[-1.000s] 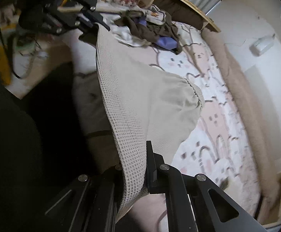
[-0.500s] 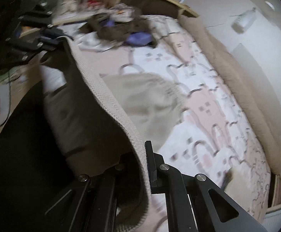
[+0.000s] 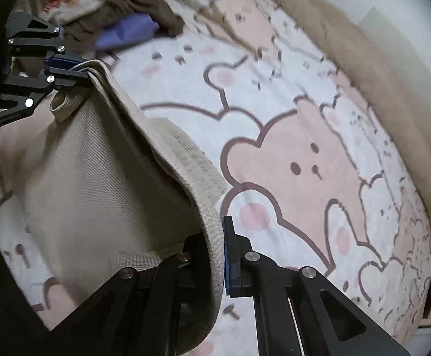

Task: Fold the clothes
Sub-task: 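Open both grippers and release the folded pants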

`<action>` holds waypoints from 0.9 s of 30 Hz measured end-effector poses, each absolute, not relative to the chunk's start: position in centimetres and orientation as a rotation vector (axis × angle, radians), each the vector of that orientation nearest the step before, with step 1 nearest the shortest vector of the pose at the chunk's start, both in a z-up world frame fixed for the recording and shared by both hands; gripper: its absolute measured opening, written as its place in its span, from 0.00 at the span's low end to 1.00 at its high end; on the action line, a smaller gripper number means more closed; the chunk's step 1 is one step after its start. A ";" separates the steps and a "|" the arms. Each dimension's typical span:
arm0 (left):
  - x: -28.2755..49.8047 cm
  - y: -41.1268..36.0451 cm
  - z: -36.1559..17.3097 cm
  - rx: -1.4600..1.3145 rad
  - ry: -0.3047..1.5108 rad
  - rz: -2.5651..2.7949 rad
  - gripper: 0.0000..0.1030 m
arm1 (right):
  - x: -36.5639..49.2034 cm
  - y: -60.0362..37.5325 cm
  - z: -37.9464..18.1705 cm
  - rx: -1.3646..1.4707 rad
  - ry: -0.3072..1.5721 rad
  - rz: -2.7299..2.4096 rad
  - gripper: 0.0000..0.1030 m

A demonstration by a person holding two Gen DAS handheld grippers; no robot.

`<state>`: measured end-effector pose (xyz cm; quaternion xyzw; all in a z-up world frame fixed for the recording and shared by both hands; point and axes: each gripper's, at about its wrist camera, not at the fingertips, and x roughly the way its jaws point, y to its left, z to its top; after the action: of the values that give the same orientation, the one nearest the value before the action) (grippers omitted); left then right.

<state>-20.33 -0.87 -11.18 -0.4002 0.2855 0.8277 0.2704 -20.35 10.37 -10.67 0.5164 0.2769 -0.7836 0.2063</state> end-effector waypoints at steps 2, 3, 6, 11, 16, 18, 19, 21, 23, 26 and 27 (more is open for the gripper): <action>-22.0 -0.7 -13.0 -1.170 0.733 2.174 0.12 | -22.0 10.6 -12.6 1.507 0.738 -2.126 0.06; -22.6 -0.7 -13.5 -1.200 0.710 2.159 0.15 | -22.8 10.8 -13.9 1.558 0.710 -2.086 0.06; -24.1 -1.1 -14.1 -1.249 0.639 2.167 0.40 | -24.5 12.0 -16.0 1.635 0.561 -2.046 0.07; -26.3 -2.6 -13.1 -1.268 0.510 2.244 0.62 | -26.4 16.2 -15.4 1.676 0.367 -2.210 0.95; -27.1 -3.4 -11.8 -1.242 0.498 2.336 0.62 | -26.0 19.6 -13.2 1.637 0.178 -2.320 0.95; -27.0 -3.8 -11.1 -1.247 0.483 2.360 0.62 | -25.0 20.7 -12.5 1.611 0.050 -2.310 0.95; -27.0 -3.9 -10.9 -1.245 0.478 2.366 0.62 | -24.8 21.3 -12.5 1.619 -0.050 -2.264 0.95; -26.0 -3.8 -10.0 -1.223 0.483 2.383 0.62 | -24.9 22.2 -12.7 1.644 -0.217 -2.154 0.95; -24.3 -3.2 -9.1 -1.174 0.519 2.397 0.62 | -25.1 21.4 -13.0 1.700 -0.130 -2.137 0.95; -22.0 -2.1 -8.2 -1.144 0.556 2.405 0.62 | -26.2 18.2 -13.9 1.767 0.368 -2.150 0.95; -21.3 -1.7 -8.1 -1.140 0.546 2.387 0.62 | -26.7 17.3 -14.0 1.773 0.477 -2.139 0.95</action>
<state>-21.26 -1.73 -8.09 -0.4118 0.1973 0.8625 0.2183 -26.71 17.31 -13.95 0.6208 0.1669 -0.7489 0.1608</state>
